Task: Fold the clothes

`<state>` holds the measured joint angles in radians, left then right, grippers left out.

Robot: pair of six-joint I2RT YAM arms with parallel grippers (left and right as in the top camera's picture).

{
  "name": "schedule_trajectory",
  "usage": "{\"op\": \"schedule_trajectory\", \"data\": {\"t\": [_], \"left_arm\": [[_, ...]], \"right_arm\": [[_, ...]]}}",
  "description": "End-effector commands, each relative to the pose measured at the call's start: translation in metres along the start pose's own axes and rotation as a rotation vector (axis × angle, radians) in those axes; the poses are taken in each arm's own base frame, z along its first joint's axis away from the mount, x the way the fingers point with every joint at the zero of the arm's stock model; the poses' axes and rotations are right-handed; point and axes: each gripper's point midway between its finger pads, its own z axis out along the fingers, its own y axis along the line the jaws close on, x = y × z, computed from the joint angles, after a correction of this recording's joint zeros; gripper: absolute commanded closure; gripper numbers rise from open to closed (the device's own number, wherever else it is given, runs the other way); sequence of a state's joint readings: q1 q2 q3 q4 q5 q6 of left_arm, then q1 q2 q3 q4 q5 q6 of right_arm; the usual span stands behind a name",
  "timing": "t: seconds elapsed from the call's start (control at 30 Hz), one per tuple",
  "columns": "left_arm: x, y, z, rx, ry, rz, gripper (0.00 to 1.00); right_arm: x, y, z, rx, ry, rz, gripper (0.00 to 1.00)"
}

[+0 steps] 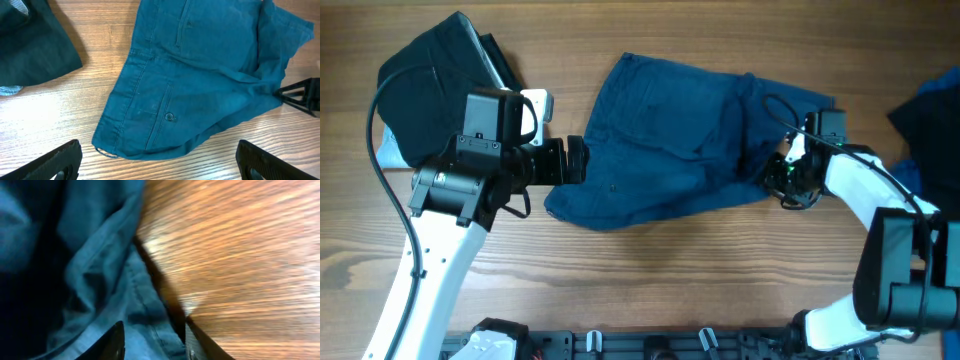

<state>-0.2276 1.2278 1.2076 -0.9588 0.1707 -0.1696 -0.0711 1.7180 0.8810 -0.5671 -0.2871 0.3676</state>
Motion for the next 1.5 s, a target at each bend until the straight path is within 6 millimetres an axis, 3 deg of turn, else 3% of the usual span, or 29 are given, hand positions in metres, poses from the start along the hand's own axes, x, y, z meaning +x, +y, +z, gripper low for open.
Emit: {"op": "schedule_trajectory", "data": {"t": [0.0, 0.1, 0.23, 0.37, 0.43, 0.53, 0.63, 0.77, 0.87, 0.97, 1.17, 1.3, 1.37, 1.4, 1.47], "left_arm": [[-0.001, -0.004, -0.001, 0.014, 0.001, 0.009, 0.01], [0.000, -0.003, -0.001, 0.012, 0.006, 0.009, 0.01], [0.004, 0.002, -0.001, -0.017, 0.021, 0.005, 0.01], [0.006, 0.005, -0.001, -0.031, 0.026, 0.004, 0.00], [0.008, 0.005, -0.001, -0.033, 0.035, 0.003, 0.00], [0.022, 0.009, 0.003, -0.046, 0.092, -0.009, 0.01], [0.044, 0.013, 0.016, -0.052, 0.185, -0.054, 0.01], [0.091, 0.008, 0.050, 0.033, 0.384, -0.108, 0.02], [0.119, 0.014, 0.075, 0.028, 0.495, -0.156, 0.06], [0.143, 0.017, 0.097, 0.029, 0.599, -0.204, 0.17], [0.193, 0.005, 0.124, -0.004, 0.806, -0.159, 0.28], [0.204, -0.001, 0.142, -0.018, 0.836, -0.145, 0.51], [0.205, -0.001, 0.144, -0.019, 0.837, -0.141, 0.91], [0.207, 0.004, 0.141, -0.045, 0.849, -0.143, 0.96], [0.208, 0.022, 0.125, -0.149, 0.879, -0.177, 0.96]], "right_arm": [[0.030, -0.011, 0.025, 0.061, 0.107, -0.006, 0.96], [0.023, -0.020, 0.010, 0.127, 0.078, 0.015, 0.96], [0.010, -0.023, -0.060, 0.185, -0.025, 0.051, 0.96], [0.010, -0.028, -0.145, 0.217, -0.200, 0.080, 0.96], [0.017, -0.028, -0.175, 0.193, -0.281, 0.100, 0.96], [0.050, -0.031, -0.200, 0.188, -0.305, 0.126, 0.96], [0.063, -0.037, -0.204, 0.211, -0.293, 0.132, 0.96], [0.067, -0.042, -0.195, 0.231, -0.253, 0.139, 0.96], [0.066, -0.044, -0.187, 0.242, -0.223, 0.144, 0.96], [0.062, -0.045, -0.181, 0.250, -0.200, 0.147, 0.96], [0.058, -0.045, -0.179, 0.251, -0.200, 0.143, 0.96], [0.058, -0.045, -0.179, 0.251, -0.200, 0.141, 0.96], [0.056, -0.044, -0.179, 0.248, -0.211, 0.140, 0.96], [0.053, -0.044, -0.180, 0.250, -0.225, 0.140, 0.96], [0.046, -0.044, -0.181, 0.249, -0.253, 0.139, 0.96]]}}
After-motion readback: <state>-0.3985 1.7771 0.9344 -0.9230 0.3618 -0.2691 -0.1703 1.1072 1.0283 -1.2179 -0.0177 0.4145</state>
